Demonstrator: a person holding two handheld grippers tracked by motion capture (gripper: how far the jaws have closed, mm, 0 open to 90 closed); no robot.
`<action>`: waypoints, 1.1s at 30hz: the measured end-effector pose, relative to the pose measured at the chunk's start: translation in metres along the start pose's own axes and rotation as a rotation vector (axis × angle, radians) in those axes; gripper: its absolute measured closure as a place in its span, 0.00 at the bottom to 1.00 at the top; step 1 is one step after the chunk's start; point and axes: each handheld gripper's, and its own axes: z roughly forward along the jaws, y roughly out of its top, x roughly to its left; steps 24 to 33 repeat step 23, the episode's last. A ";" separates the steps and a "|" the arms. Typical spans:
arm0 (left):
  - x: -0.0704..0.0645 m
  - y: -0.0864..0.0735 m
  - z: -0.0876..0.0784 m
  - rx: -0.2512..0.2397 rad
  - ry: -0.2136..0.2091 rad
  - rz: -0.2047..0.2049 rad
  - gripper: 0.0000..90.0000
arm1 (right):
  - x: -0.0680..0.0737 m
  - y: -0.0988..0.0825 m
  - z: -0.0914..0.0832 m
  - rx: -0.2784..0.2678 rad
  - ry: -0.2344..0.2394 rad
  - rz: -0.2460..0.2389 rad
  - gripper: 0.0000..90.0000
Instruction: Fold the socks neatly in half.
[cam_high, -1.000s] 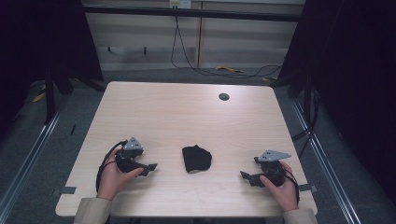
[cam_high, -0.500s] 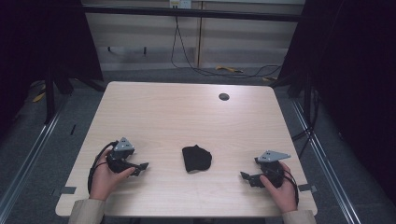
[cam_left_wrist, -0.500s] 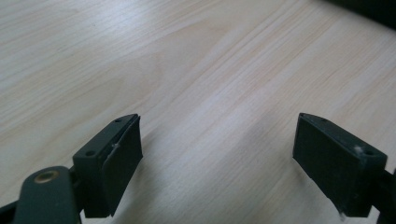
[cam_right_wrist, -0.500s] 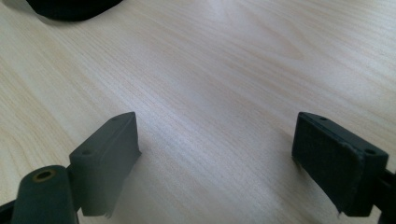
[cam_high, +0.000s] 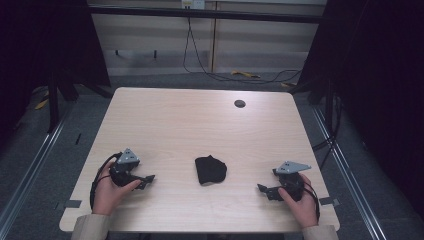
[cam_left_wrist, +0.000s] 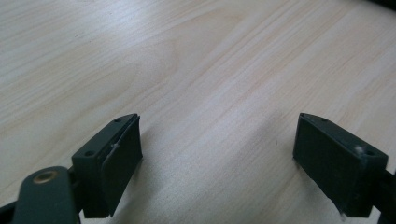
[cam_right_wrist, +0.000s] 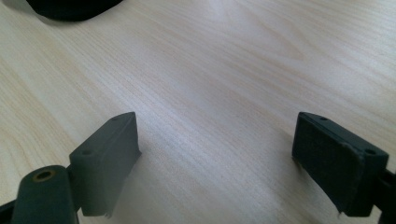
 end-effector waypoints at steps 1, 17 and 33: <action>0.000 -0.001 0.000 -0.006 -0.002 -0.006 0.16 | 0.000 0.000 0.000 0.000 0.000 0.000 0.15; -0.001 -0.003 0.003 -0.022 -0.010 0.013 0.09 | 0.000 0.000 0.000 0.000 -0.001 -0.001 0.15; -0.001 -0.003 0.003 -0.022 -0.010 0.012 0.09 | 0.000 0.000 0.000 0.000 0.000 -0.001 0.15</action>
